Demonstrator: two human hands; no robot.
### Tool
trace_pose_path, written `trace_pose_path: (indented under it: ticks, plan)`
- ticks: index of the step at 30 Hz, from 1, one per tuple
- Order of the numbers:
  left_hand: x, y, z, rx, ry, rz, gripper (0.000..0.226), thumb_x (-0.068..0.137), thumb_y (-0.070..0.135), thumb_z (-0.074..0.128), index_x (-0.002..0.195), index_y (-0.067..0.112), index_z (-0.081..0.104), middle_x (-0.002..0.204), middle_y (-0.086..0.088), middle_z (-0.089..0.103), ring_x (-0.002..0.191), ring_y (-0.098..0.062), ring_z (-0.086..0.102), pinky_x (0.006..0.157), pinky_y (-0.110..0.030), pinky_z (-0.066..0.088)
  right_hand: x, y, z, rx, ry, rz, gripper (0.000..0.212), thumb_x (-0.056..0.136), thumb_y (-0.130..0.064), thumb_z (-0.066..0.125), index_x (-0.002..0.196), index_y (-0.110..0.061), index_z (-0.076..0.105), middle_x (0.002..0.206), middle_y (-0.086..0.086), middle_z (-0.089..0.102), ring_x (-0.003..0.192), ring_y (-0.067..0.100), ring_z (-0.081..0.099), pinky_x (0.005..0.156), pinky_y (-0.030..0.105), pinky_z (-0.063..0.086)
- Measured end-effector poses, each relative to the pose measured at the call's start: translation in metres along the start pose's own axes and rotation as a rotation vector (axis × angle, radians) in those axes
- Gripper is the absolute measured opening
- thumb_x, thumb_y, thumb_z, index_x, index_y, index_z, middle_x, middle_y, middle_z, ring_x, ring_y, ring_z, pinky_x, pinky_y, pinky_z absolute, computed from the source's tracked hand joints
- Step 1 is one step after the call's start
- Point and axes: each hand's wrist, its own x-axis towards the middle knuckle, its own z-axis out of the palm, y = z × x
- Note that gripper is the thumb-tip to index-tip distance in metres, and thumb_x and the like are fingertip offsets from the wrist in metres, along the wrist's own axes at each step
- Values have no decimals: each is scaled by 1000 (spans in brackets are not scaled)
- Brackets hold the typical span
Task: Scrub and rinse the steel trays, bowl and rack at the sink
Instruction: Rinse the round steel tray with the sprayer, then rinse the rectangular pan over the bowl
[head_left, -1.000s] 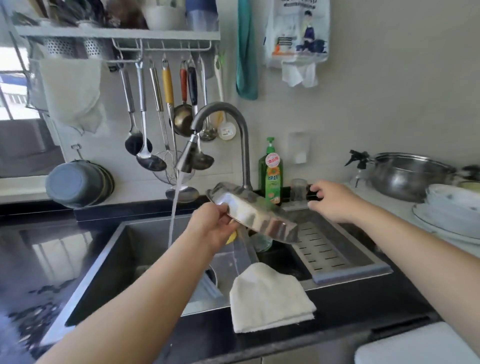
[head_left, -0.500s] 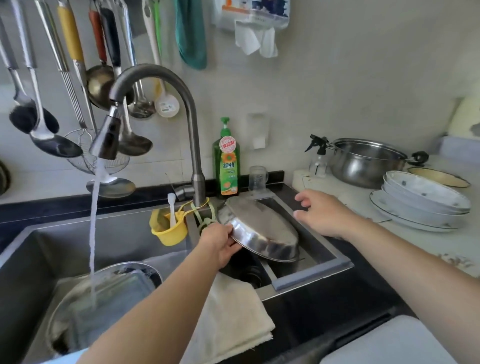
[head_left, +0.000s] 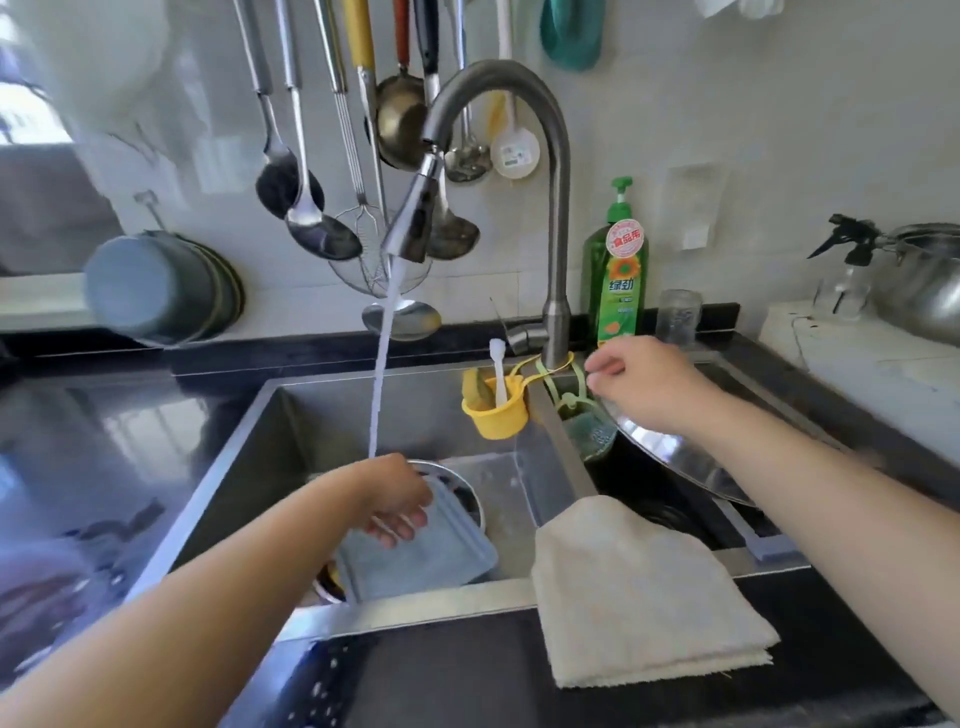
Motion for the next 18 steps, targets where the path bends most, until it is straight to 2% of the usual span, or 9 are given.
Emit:
trace_pose_path:
  ticks: [3, 7, 11, 14, 16, 18]
  plan:
    - [15, -63, -34, -43, 16, -184, 25, 105, 18, 52, 122, 1, 59, 89, -10, 66, 69, -24, 63, 67, -36, 54, 13, -39, 57, 7, -68, -75, 18, 97, -22, 62, 111, -19, 73, 111, -1, 70, 107, 21, 62, 88, 30, 47]
    - [43, -114, -48, -194, 72, -337, 24, 106, 19, 51, 123, 2, 49, 100, -17, 57, 82, -30, 62, 72, -39, 55, 30, -58, 120, 20, -193, -59, 17, 98, -20, 60, 109, -19, 72, 117, 1, 69, 112, 24, 61, 98, 39, 50]
    - [71, -140, -34, -345, -61, -401, 43, 105, 21, 50, 137, -9, 45, 123, -25, 63, 106, -38, 69, 92, -45, 58, 54, -66, 145, 103, -154, 12, 26, 100, -19, 57, 122, -19, 69, 121, -1, 64, 112, 22, 59, 92, 31, 47]
    - [81, -142, -23, -335, -78, -359, 29, 106, 15, 48, 128, -4, 47, 110, -25, 64, 88, -35, 69, 78, -40, 61, 51, -59, 173, 208, -121, 83, 23, 100, -15, 56, 119, -17, 70, 118, 1, 66, 112, 21, 60, 96, 35, 51]
    - [86, -143, -19, -340, -64, -346, 25, 107, 11, 48, 127, -4, 50, 103, -24, 63, 76, -31, 67, 59, -33, 61, 44, -49, 188, 188, -196, 105, 23, 100, -13, 55, 119, -15, 69, 115, 1, 65, 107, 20, 59, 95, 34, 51]
    - [86, -141, -20, -366, -19, -346, 20, 106, 8, 50, 121, -5, 53, 95, -23, 60, 68, -29, 63, 43, -26, 54, 45, -42, 191, 191, -267, 129, 23, 100, -14, 57, 120, -14, 69, 112, 0, 64, 106, 20, 59, 96, 35, 50]
